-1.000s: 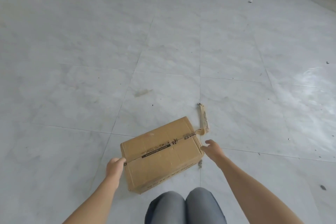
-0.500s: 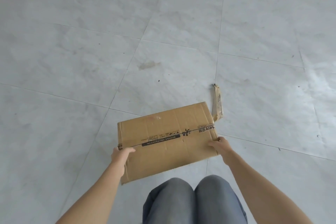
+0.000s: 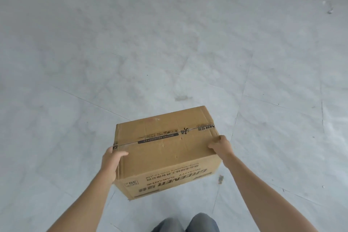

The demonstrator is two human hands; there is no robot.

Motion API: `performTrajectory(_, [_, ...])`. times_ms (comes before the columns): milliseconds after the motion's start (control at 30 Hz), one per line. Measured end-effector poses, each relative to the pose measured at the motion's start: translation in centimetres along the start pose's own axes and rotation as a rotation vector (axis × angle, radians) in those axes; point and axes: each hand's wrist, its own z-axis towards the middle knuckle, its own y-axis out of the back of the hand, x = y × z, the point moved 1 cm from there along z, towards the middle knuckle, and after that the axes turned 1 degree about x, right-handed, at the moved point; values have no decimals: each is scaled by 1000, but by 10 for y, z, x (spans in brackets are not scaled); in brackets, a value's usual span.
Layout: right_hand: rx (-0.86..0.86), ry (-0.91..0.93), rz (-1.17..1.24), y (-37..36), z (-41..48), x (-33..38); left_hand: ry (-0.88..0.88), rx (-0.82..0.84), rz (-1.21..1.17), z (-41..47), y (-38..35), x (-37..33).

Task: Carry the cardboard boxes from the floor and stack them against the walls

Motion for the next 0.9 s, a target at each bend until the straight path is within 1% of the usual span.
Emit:
performTrajectory(133, [150,168,-113,-17,-78,127,-66,-136,-140,-81,108,-76])
performTrajectory(233, [265,297,-191,-62,-134,214,-124,-292,-276,-131,202,-106])
performTrajectory(333, [342,476,-289,-135,-187,288,-171,-470,-440,-174,294,-104])
performTrajectory(433, [435,651,-329,-218,-255,340,-218,-626,-566,-213,377,-77])
performTrajectory(567, [583,781,-297,-313,-330,376,-258,-825,-696,-255,459,-36])
performTrajectory(633, [636,837,-315,-353,-357,386,-281,-867,-738,-269,490,-18])
performTrajectory(733, [697,889,-393,-402,-389,388,-236,-923,-784,-290,516,15])
performTrajectory(900, [863,923,-513,-481,-421,388,-138,-985,-921,-310,537,58])
